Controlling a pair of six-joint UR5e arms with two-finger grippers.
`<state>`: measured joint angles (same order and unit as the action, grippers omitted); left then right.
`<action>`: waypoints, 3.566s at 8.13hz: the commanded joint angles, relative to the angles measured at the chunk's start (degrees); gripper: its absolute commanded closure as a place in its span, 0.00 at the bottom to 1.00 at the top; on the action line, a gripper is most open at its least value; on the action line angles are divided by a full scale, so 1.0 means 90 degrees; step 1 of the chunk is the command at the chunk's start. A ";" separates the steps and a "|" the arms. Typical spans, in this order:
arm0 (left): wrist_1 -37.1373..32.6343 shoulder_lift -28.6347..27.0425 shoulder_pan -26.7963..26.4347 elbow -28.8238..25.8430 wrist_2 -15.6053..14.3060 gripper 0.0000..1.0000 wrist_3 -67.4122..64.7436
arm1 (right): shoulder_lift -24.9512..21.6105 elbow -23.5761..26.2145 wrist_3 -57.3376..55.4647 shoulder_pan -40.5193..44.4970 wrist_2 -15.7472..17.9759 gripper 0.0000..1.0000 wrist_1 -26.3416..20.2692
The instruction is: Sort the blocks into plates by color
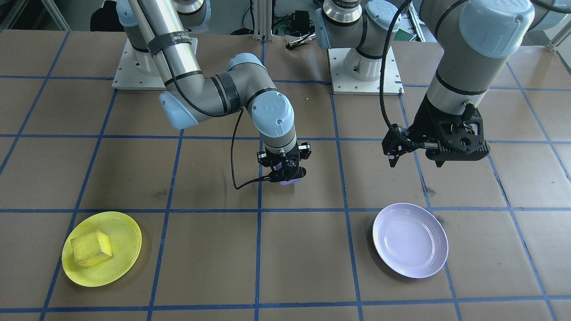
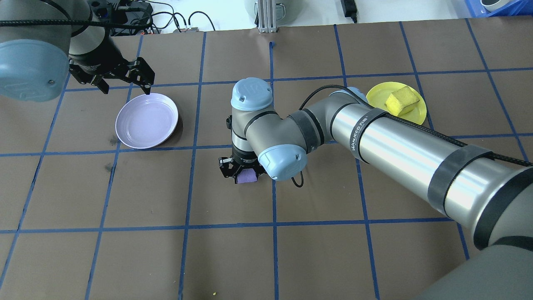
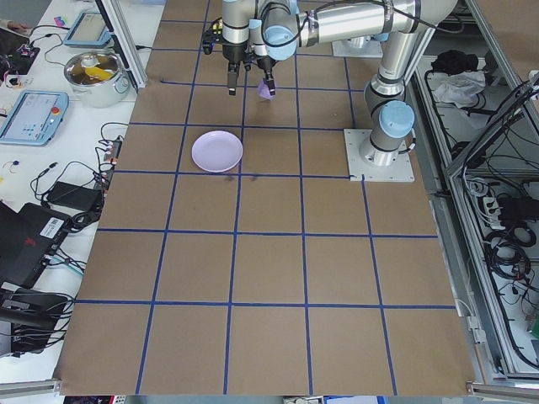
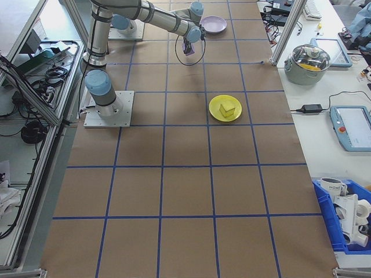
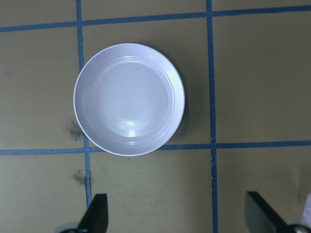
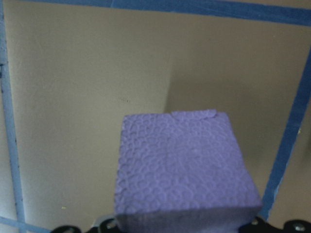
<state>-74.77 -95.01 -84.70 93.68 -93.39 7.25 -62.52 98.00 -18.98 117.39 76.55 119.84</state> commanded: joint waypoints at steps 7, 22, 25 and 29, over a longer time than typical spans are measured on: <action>-0.0257 0.0011 -0.0527 0.0041 0.0581 0.00 -0.0703 | -0.1895 -0.0097 0.0253 -0.1651 0.0768 0.00 -0.1777; -0.0159 -0.2510 -0.2210 0.0303 0.1128 0.00 -0.3532 | -0.3238 -0.0840 0.0986 -0.3219 0.1387 0.00 -0.4233; -0.0071 -0.2598 -0.2268 0.0324 0.1196 0.34 -0.3550 | -0.3248 -0.0840 0.0996 -0.3219 0.1368 0.00 -0.4213; -0.0178 -0.2395 -0.2239 0.0236 0.1158 1.00 -0.3462 | -0.3248 -0.0840 0.0976 -0.3219 0.1339 0.00 -0.4126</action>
<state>-75.50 -118.27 -105.19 96.00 -82.47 -24.18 -91.73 90.44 -10.14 88.42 88.82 82.55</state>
